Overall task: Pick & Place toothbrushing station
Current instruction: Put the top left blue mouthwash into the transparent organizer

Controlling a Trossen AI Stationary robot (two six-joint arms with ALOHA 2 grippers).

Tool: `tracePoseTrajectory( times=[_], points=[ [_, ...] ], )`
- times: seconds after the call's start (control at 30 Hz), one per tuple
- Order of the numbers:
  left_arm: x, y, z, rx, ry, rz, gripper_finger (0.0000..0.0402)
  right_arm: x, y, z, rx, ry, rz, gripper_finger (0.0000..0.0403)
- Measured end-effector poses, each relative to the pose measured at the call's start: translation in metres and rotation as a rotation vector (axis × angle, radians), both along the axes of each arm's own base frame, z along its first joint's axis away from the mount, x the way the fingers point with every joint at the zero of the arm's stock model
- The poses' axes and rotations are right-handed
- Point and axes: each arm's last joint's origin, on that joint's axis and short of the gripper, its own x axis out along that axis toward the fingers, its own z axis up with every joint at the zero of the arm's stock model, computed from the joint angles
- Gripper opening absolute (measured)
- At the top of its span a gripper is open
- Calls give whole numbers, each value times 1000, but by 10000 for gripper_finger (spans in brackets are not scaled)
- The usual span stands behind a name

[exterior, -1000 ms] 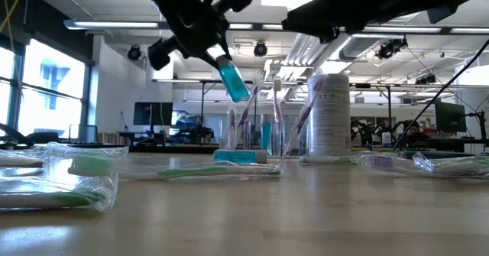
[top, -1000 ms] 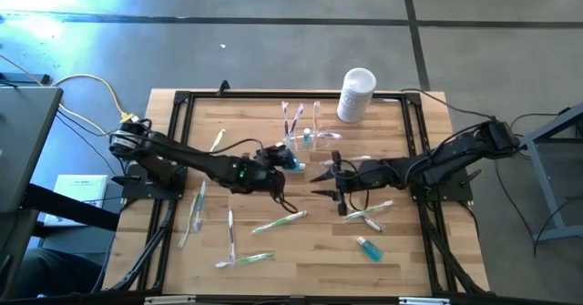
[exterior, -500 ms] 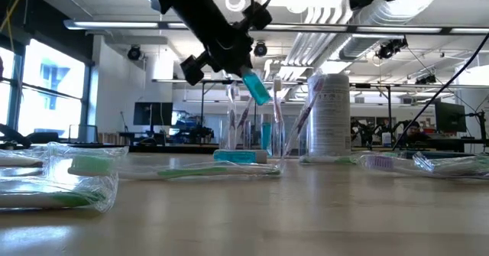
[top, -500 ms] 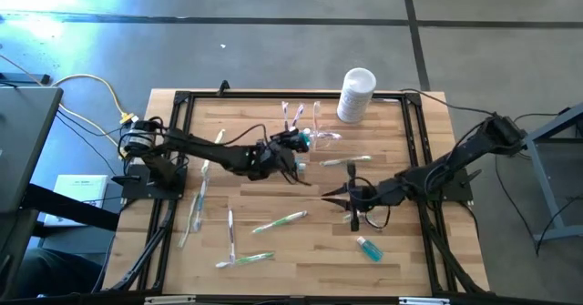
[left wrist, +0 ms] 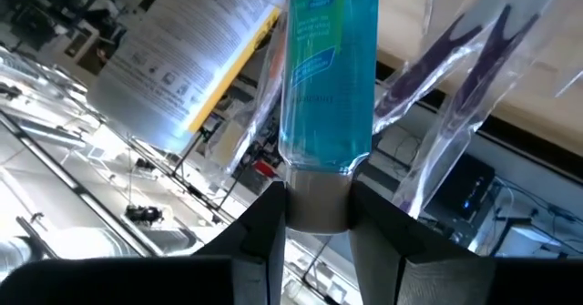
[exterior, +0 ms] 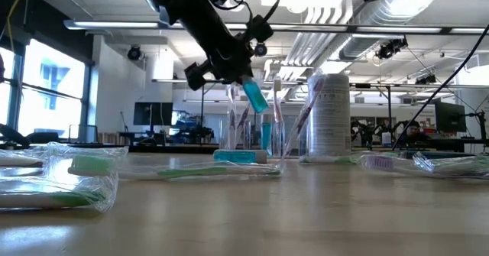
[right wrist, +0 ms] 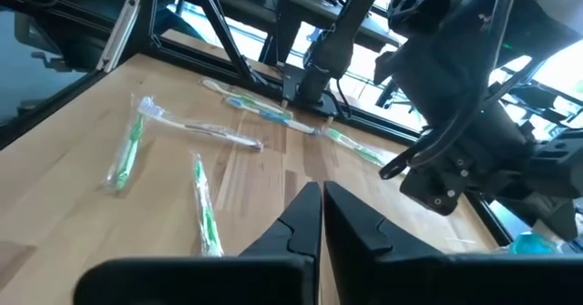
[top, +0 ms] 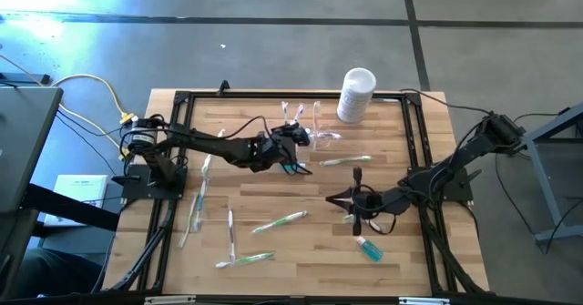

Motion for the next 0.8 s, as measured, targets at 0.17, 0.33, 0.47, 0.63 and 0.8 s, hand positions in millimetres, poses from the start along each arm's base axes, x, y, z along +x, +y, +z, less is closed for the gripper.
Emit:
tracePoseTrajectory(
  times=[0.17,0.33,0.47,0.63,0.8],
  points=[
    [2,0,-5,-13,14,-22,82,1,-1,0,0,-1,-4,5],
    [4,2,-11,-10,26,-10,82,1,-1,1,1,-5,-5,4],
    [5,5,-11,-12,26,-9,82,1,-1,1,0,-7,-5,4],
    [5,14,-11,-11,7,18,82,1,-1,1,0,-5,-1,4],
    [3,21,-12,-11,24,38,82,1,-1,0,-4,-1,-1,4]
  ],
)
